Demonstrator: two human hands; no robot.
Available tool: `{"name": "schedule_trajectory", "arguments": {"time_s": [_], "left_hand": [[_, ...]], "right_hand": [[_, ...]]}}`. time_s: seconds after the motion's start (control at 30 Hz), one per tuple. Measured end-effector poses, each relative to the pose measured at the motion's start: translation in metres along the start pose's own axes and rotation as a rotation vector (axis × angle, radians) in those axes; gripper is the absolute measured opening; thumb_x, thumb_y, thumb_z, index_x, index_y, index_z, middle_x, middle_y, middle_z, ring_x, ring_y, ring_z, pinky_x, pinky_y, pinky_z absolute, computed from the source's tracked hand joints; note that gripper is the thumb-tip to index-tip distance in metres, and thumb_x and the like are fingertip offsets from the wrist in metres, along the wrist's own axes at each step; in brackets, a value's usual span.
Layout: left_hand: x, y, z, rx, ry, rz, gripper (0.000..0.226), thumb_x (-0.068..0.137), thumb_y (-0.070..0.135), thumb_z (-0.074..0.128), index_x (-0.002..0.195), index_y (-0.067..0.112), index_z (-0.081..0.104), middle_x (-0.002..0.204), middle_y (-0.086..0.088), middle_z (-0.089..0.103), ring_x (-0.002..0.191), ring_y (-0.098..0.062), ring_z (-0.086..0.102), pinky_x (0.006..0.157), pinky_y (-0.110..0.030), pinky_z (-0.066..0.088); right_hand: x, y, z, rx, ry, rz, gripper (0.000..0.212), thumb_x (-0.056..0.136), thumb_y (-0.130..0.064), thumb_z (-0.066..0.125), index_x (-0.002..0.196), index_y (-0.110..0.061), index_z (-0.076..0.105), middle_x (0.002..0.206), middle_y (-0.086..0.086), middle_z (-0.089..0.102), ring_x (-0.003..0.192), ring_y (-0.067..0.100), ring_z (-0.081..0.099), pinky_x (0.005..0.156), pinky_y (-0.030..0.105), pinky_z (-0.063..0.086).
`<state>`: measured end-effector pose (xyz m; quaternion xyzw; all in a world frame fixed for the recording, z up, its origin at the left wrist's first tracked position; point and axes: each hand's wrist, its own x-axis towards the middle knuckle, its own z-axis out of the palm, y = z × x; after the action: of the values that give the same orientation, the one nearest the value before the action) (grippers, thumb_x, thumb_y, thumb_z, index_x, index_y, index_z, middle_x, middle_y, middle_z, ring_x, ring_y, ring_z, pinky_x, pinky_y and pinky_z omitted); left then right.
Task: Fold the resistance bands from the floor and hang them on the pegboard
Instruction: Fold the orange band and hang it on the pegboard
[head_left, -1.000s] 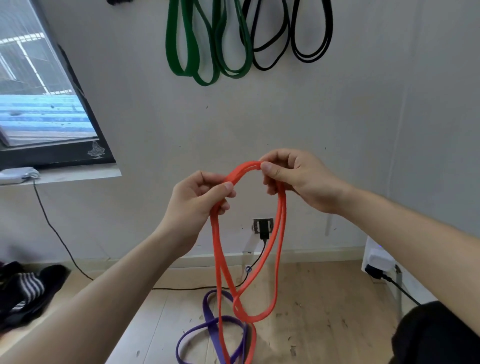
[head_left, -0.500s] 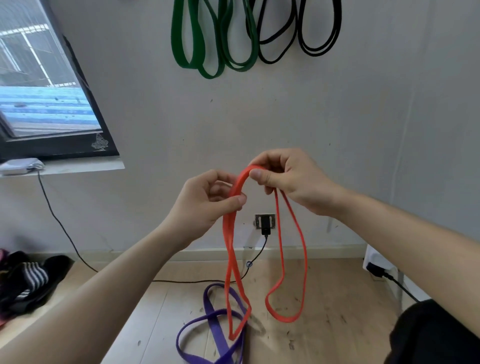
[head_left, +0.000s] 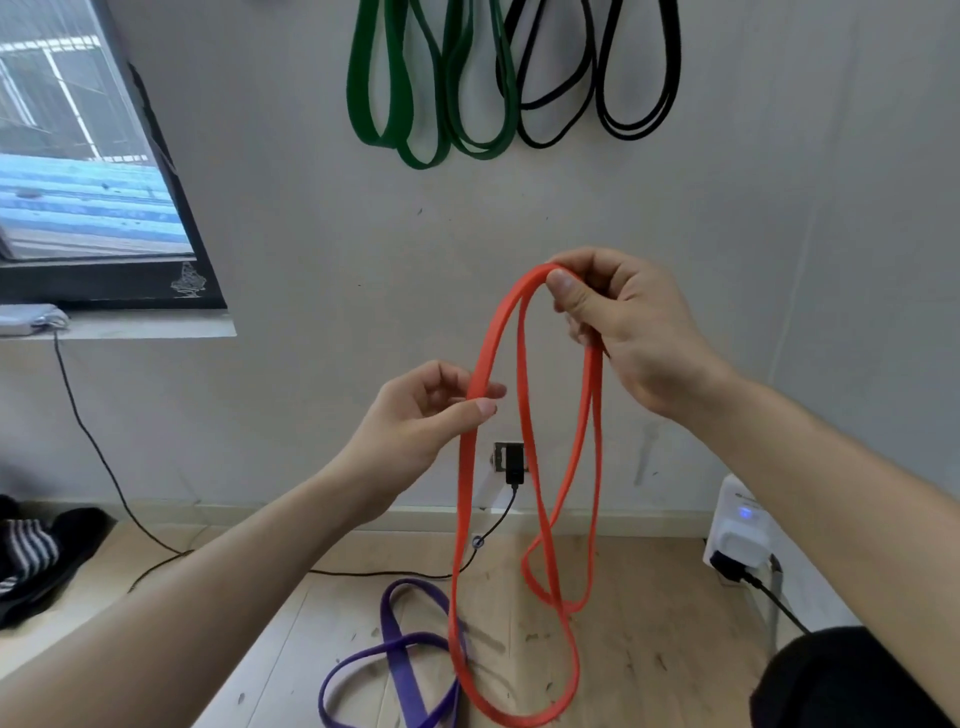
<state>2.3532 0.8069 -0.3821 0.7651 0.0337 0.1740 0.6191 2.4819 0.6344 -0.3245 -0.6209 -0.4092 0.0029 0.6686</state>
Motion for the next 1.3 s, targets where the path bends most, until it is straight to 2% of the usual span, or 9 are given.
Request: {"name": "schedule_trajectory", "arguments": {"time_s": [0.13,0.37,0.5,0.6,0.7,0.83,1.0,1.17,1.3], "left_hand": [[0.002,0.001,0.015,-0.009,-0.041,0.037,0.03,0.094,0.013,0.069,0.123,0.017,0.065,0.115,0.002,0.077,0.109,-0.015,0.072,0.093,-0.027,0.057],[0.007,0.006,0.038,0.011,-0.059,0.051,0.022,0.1,0.016,0.061,0.121,0.02,0.068,0.108,0.002,0.078,0.104,-0.005,0.072,0.077,-0.014,0.055],[0.011,0.003,0.035,0.07,-0.035,0.057,0.02,0.103,0.021,0.056,0.115,0.021,0.072,0.11,0.005,0.076,0.1,-0.012,0.073,0.085,-0.025,0.059],[0.011,0.001,0.028,0.019,-0.019,0.05,0.021,0.104,0.017,0.054,0.114,0.019,0.072,0.1,-0.009,0.075,0.096,-0.023,0.073,0.09,-0.03,0.059],[0.009,0.0,0.019,-0.026,0.01,0.051,0.02,0.104,0.013,0.053,0.111,0.013,0.071,0.092,-0.024,0.068,0.092,-0.03,0.072,0.086,-0.028,0.06],[0.01,-0.002,0.01,-0.105,0.069,0.026,0.018,0.1,0.012,0.06,0.111,0.01,0.074,0.082,-0.009,0.064,0.081,-0.022,0.071,0.083,-0.028,0.059],[0.012,-0.002,-0.003,-0.116,0.18,0.042,0.02,0.095,0.008,0.068,0.113,0.012,0.075,0.08,-0.006,0.067,0.075,-0.02,0.069,0.082,-0.032,0.062],[0.012,0.005,-0.016,-0.16,0.281,0.086,0.017,0.094,0.004,0.068,0.108,0.011,0.074,0.082,-0.006,0.069,0.072,-0.019,0.067,0.08,-0.031,0.061],[0.013,0.008,-0.016,-0.193,0.277,0.072,0.016,0.094,0.005,0.068,0.106,0.011,0.076,0.08,-0.005,0.069,0.075,-0.022,0.063,0.08,-0.03,0.057]], "right_hand": [[-0.001,-0.005,0.0,-0.035,-0.073,-0.021,0.007,0.093,-0.016,0.064,0.094,-0.018,0.07,0.064,-0.009,0.061,0.055,0.003,0.048,0.056,0.024,0.04],[-0.004,-0.007,0.001,-0.078,-0.062,-0.042,0.007,0.094,-0.012,0.064,0.098,-0.01,0.069,0.067,-0.006,0.06,0.056,-0.001,0.051,0.057,0.022,0.041],[0.0,-0.003,-0.005,-0.08,0.0,-0.055,0.006,0.094,-0.015,0.064,0.094,-0.017,0.07,0.065,-0.011,0.06,0.055,0.0,0.051,0.056,0.02,0.041],[0.003,0.002,-0.012,-0.046,0.058,-0.047,0.008,0.094,-0.015,0.064,0.091,-0.02,0.07,0.065,-0.009,0.059,0.053,0.002,0.046,0.054,0.021,0.038],[0.008,0.009,-0.02,0.016,0.127,-0.022,0.008,0.094,-0.015,0.064,0.091,-0.019,0.07,0.065,-0.006,0.058,0.051,0.006,0.041,0.052,0.024,0.034],[0.014,0.018,-0.031,0.052,0.177,0.028,0.009,0.095,-0.012,0.063,0.091,-0.016,0.07,0.063,-0.006,0.057,0.05,0.009,0.039,0.052,0.024,0.032],[0.017,0.038,-0.042,0.05,0.187,0.103,0.011,0.096,-0.008,0.062,0.09,-0.013,0.069,0.063,-0.002,0.057,0.049,0.01,0.041,0.05,0.023,0.033],[0.014,0.06,-0.055,0.019,-0.026,0.238,0.004,0.093,-0.011,0.063,0.093,-0.011,0.068,0.069,-0.001,0.062,0.058,0.011,0.054,0.06,0.023,0.046],[0.003,0.07,-0.053,-0.059,-0.314,0.371,0.025,0.079,-0.016,0.073,0.102,-0.009,0.069,0.081,0.006,0.067,0.075,0.015,0.064,0.08,0.026,0.053]]}}
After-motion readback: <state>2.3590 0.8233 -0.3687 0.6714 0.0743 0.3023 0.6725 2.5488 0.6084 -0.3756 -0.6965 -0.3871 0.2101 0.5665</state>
